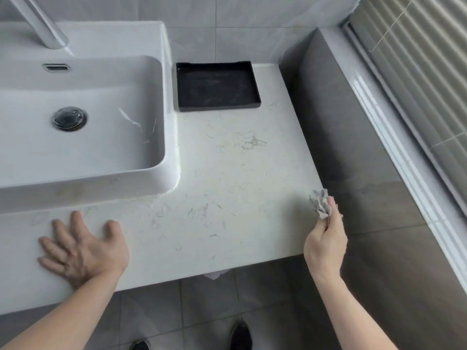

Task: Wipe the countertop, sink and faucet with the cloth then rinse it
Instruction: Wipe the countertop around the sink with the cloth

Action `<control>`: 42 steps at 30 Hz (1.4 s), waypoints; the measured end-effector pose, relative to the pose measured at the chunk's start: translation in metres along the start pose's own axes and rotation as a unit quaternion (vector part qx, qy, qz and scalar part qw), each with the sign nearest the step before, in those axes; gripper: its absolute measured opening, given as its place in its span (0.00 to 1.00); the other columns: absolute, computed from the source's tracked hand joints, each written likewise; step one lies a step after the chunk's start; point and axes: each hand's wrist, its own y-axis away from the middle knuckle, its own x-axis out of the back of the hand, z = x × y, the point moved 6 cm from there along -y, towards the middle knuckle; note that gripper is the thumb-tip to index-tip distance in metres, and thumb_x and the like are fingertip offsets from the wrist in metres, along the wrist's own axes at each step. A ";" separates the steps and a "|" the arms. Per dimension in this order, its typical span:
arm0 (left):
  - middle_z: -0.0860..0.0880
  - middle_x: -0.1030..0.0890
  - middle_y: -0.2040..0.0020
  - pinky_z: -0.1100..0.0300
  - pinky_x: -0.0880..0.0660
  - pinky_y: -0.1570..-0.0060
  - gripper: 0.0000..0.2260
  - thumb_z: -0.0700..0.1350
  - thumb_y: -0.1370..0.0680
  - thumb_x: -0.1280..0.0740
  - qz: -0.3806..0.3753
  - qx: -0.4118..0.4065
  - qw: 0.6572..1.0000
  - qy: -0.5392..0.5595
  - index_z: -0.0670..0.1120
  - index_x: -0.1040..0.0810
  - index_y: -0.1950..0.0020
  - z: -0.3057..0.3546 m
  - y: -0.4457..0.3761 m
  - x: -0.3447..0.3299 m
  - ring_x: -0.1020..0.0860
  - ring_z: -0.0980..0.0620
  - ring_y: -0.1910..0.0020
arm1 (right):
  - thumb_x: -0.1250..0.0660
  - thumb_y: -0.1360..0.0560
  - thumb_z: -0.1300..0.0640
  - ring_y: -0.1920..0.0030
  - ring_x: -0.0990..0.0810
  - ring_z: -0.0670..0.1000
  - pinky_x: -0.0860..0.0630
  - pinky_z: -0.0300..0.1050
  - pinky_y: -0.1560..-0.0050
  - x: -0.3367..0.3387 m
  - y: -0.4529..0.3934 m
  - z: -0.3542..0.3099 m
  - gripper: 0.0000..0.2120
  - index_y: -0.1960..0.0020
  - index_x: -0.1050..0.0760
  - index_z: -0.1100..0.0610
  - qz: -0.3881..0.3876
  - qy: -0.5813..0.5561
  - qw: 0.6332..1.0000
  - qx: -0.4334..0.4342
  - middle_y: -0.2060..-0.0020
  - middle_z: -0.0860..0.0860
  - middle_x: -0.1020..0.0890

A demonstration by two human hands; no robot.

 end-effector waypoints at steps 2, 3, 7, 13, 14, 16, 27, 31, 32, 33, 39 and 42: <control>0.45 0.44 0.17 0.35 0.55 0.21 0.33 0.62 0.24 0.42 -0.009 0.003 1.000 -0.004 0.53 0.40 0.20 0.001 0.000 0.000 0.50 0.37 0.18 | 0.46 0.15 0.68 0.20 0.36 0.49 0.39 0.50 0.19 -0.035 0.032 -0.030 0.27 0.20 0.34 0.50 -0.050 -0.029 0.997 0.053 0.22 0.45 0.30; 0.45 0.44 0.17 0.35 0.55 0.21 0.33 0.62 0.24 0.42 -0.014 0.004 1.000 -0.006 0.53 0.40 0.20 0.001 0.000 0.000 0.51 0.37 0.17 | 0.45 0.16 0.69 0.19 0.37 0.46 0.40 0.52 0.18 -0.055 0.051 -0.046 0.27 0.20 0.34 0.49 -0.082 -0.036 0.992 0.086 0.22 0.44 0.31; 0.46 0.47 0.15 0.36 0.58 0.20 0.35 0.63 0.24 0.46 -0.040 0.001 0.999 -0.002 0.53 0.42 0.18 0.003 0.001 0.002 0.54 0.39 0.17 | 0.44 0.18 0.72 0.18 0.43 0.41 0.46 0.47 0.17 -0.129 0.120 -0.107 0.33 0.19 0.36 0.45 -0.195 -0.039 0.959 0.203 0.20 0.42 0.35; 0.49 0.44 0.16 0.42 0.59 0.20 0.34 0.57 0.28 0.42 -0.100 -0.038 0.990 0.094 0.55 0.34 0.20 -0.013 -0.008 0.015 0.53 0.43 0.17 | 0.45 0.15 0.66 0.18 0.42 0.44 0.46 0.47 0.17 -0.190 0.190 -0.163 0.27 0.19 0.36 0.47 -0.255 -0.054 0.933 0.249 0.20 0.41 0.36; 0.51 0.42 0.16 0.44 0.57 0.20 0.33 0.55 0.29 0.41 -0.115 -0.070 0.984 0.112 0.55 0.31 0.22 -0.022 -0.011 0.021 0.51 0.45 0.17 | 0.44 0.15 0.65 0.18 0.42 0.46 0.46 0.48 0.17 -0.197 0.199 -0.169 0.26 0.19 0.35 0.48 -0.262 -0.047 0.929 0.259 0.20 0.41 0.36; 0.52 0.37 0.18 0.48 0.50 0.20 0.31 0.52 0.29 0.39 -0.134 -0.155 0.969 0.141 0.53 0.28 0.24 -0.049 -0.023 0.039 0.44 0.47 0.19 | 0.44 0.16 0.65 0.18 0.41 0.50 0.47 0.51 0.17 -0.216 0.217 -0.180 0.26 0.20 0.35 0.51 -0.281 -0.020 0.915 0.290 0.20 0.44 0.34; 0.46 0.36 0.20 0.39 0.41 0.25 0.33 0.60 0.27 0.43 -0.055 -0.216 0.975 -0.007 0.49 0.28 0.24 -0.188 -0.173 0.086 0.39 0.40 0.22 | 0.43 0.17 0.46 0.15 0.58 0.54 0.60 0.57 0.17 -0.298 0.284 -0.205 0.32 0.15 0.49 0.47 -0.305 0.181 0.849 0.392 0.15 0.46 0.49; 0.44 0.37 0.20 0.38 0.43 0.25 0.34 0.63 0.26 0.45 -0.036 -0.197 0.979 -0.028 0.49 0.30 0.23 -0.230 -0.219 0.096 0.41 0.39 0.22 | 0.44 0.19 0.47 0.15 0.53 0.54 0.57 0.54 0.16 -0.254 0.223 -0.170 0.33 0.16 0.47 0.44 -0.209 0.215 0.901 0.313 0.16 0.43 0.46; 0.44 0.37 0.20 0.38 0.44 0.24 0.34 0.63 0.26 0.46 -0.036 -0.199 0.979 -0.031 0.50 0.31 0.23 -0.237 -0.227 0.098 0.41 0.38 0.22 | 0.44 0.18 0.49 0.16 0.51 0.54 0.56 0.54 0.16 -0.241 0.205 -0.159 0.32 0.16 0.46 0.45 -0.187 0.219 0.915 0.284 0.16 0.44 0.45; 0.44 0.37 0.20 0.38 0.45 0.24 0.34 0.64 0.26 0.46 -0.039 -0.205 0.977 -0.033 0.50 0.31 0.23 -0.242 -0.233 0.098 0.41 0.38 0.22 | 0.44 0.18 0.52 0.16 0.49 0.55 0.56 0.54 0.16 -0.227 0.188 -0.146 0.31 0.16 0.46 0.46 -0.164 0.219 0.929 0.248 0.16 0.46 0.44; 0.47 0.39 0.18 0.43 0.51 0.21 0.33 0.64 0.24 0.46 -0.041 -0.233 0.970 -0.049 0.53 0.34 0.21 -0.249 -0.236 0.097 0.44 0.40 0.20 | 0.49 0.14 0.59 0.18 0.42 0.60 0.46 0.59 0.18 -0.153 0.130 -0.104 0.26 0.17 0.42 0.50 -0.081 0.195 0.977 0.020 0.18 0.53 0.38; 0.49 0.39 0.18 0.44 0.52 0.20 0.32 0.63 0.24 0.45 -0.043 -0.232 0.971 -0.047 0.54 0.35 0.21 -0.249 -0.235 0.100 0.45 0.42 0.19 | 0.47 0.14 0.60 0.26 0.28 0.59 0.34 0.55 0.26 -0.168 0.166 -0.147 0.22 0.22 0.32 0.50 -0.058 0.117 0.991 0.012 0.26 0.52 0.25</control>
